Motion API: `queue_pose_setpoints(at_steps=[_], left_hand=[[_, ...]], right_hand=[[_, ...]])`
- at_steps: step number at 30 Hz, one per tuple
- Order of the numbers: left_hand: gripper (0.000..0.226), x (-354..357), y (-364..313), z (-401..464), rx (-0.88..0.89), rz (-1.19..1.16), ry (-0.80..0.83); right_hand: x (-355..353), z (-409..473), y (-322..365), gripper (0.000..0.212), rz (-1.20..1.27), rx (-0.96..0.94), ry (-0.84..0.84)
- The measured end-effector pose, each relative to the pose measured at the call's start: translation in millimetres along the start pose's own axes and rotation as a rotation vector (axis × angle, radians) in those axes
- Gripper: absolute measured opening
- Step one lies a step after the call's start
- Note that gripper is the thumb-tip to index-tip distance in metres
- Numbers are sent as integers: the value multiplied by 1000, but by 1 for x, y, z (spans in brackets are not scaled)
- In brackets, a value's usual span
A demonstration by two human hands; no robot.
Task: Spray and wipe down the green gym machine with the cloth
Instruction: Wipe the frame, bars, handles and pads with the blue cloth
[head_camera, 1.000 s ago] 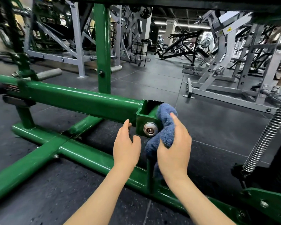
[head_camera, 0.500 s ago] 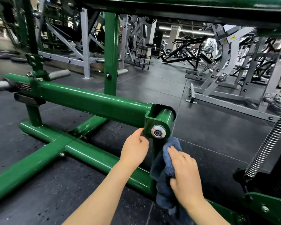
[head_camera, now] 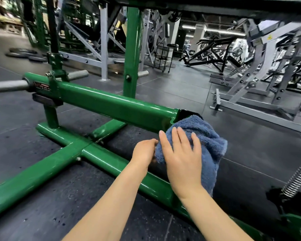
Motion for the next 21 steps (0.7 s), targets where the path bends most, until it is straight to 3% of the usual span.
queue_pose_setpoints(at_steps=[5,8,9,11,14,17,21], left_hand=[[30,0,22,1,-81,-48,41],[33,14,26,-10,-92,-54,195],[36,17,26,-12,-96,-27,227],[40,24,25,-14,-94,-7,283],[42,34,17,-14,-74,22,317],[39,43,10,-1,-57,-22,241],[32,61,9,4,48,128,179]], right_hand=[[61,-27,3,46,-37,-14,274],[98,-84,-24,63,148,151,638],[90,-92,-38,57,66,195,616],[65,-80,-44,48,-14,83,509],[14,-61,-38,94,139,-91,315],[-24,-30,-33,83,287,-158,136],[-7,-21,-56,93,325,127,-23]])
Point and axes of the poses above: each hand's wrist, its own z-axis towards the middle knuckle, its own x-axis out of the palm, y = z × x, the point moved 9 cm from there along z, towards the middle knuckle, and after that the axes turned 15 degrees about z, right-handed, at the moved point
